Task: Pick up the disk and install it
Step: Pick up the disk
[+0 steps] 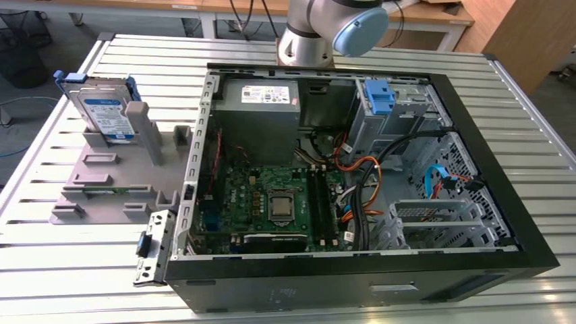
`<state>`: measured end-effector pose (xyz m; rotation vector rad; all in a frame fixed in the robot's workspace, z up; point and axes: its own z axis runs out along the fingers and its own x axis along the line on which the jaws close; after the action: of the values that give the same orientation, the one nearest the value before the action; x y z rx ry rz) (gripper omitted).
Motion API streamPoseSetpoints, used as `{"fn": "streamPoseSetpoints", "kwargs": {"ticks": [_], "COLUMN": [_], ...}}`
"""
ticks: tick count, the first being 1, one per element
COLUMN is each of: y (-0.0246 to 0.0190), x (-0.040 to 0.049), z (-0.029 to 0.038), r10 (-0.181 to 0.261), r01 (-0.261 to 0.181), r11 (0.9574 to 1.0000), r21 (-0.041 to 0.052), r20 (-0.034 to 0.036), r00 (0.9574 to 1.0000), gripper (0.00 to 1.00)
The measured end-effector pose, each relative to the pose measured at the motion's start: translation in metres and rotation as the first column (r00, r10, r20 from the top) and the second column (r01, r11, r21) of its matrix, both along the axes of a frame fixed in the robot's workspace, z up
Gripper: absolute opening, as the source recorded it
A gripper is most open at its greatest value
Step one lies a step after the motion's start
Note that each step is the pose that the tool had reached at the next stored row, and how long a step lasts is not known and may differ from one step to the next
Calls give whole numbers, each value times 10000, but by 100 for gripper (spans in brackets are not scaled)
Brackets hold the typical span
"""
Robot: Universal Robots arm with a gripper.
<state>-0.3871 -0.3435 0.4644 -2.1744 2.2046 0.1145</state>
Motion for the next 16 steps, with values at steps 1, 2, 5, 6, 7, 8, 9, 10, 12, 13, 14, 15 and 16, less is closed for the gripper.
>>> {"fn": "streamPoseSetpoints", "kwargs": {"ticks": [1, 2, 5, 6, 7, 8, 9, 10, 12, 13, 14, 15, 16], "y": [0, 0, 0, 0, 0, 0, 0, 0, 0, 0, 0, 0, 0], "x": [0, 0, 0, 0, 0, 0, 0, 0, 0, 0, 0, 0, 0], "z": [-2, -3, -16, -22, -27, -31, -37, -41, -46, -50, -61, -73, -79], "r10": [0, 0, 0, 0, -1, 0, 0, 0, 0, 0, 0, 0, 0], "r01": [0, 0, 0, 0, 1, 0, 0, 0, 0, 0, 0, 0, 0], "r11": [10000, 10000, 10000, 10000, 10000, 10000, 10000, 10000, 10000, 10000, 10000, 10000, 10000], "r21": [1, 1, 1, 1, 2, 1, 2, 2, 1, 1, 1, 1, 1], "r20": [2, 2, 11, 18, 24, 30, 37, 43, 46, 48, 56, 68, 76], "r00": [10000, 10000, 10000, 10000, 10000, 10000, 10000, 10000, 10000, 10000, 10000, 10000, 10000], "gripper": [35, 35, 35, 35, 35, 35, 35, 35, 35, 35, 35, 35, 35]}}
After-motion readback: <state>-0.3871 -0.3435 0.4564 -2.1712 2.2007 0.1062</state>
